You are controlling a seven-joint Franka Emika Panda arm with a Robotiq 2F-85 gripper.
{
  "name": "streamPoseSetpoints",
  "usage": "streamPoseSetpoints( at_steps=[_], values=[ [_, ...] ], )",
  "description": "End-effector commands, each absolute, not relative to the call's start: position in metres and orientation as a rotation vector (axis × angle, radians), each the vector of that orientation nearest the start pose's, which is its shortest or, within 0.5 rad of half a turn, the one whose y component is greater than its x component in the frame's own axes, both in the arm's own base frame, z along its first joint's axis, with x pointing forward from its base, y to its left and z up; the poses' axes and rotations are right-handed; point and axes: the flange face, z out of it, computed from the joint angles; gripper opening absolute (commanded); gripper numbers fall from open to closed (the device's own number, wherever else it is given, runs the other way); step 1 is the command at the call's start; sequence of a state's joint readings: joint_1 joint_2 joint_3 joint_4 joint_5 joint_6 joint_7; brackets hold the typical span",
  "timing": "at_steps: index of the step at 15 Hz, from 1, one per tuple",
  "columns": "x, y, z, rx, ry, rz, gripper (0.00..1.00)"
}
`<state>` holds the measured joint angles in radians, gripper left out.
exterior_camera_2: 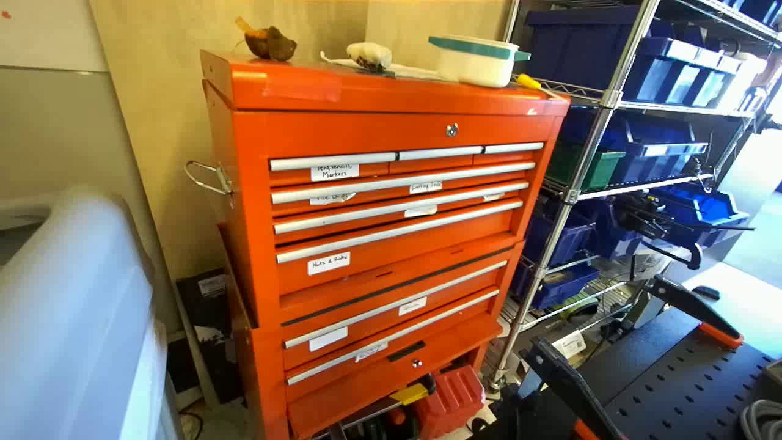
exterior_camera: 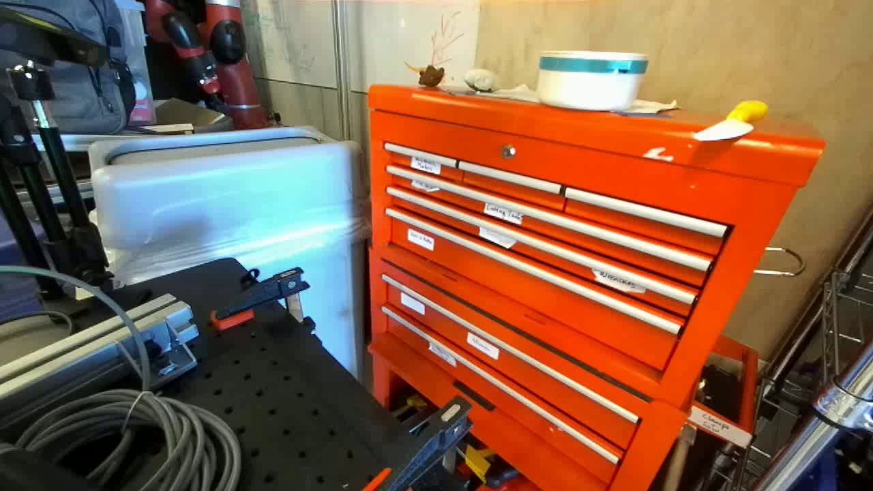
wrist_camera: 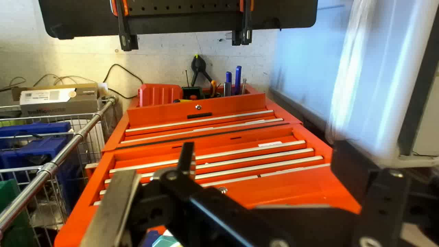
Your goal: Put the brown plush toy inside the pot
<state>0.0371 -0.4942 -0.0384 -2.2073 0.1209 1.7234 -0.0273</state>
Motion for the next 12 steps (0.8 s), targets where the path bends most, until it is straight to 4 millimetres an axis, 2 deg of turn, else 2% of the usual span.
streamPoseSetpoints(
  at_steps=[1, 11, 12],
  values=[
    [0.4041, 0.0080, 0.5731, -3.004, -0.019, -0.018, 1.00],
    [0.4040, 0.0080, 0.5741, -3.004, -0.020, -0.022, 1.00],
    [0.4063, 0.0062, 0.5713, -3.012, 0.023, -0.032, 1.00]
  ],
)
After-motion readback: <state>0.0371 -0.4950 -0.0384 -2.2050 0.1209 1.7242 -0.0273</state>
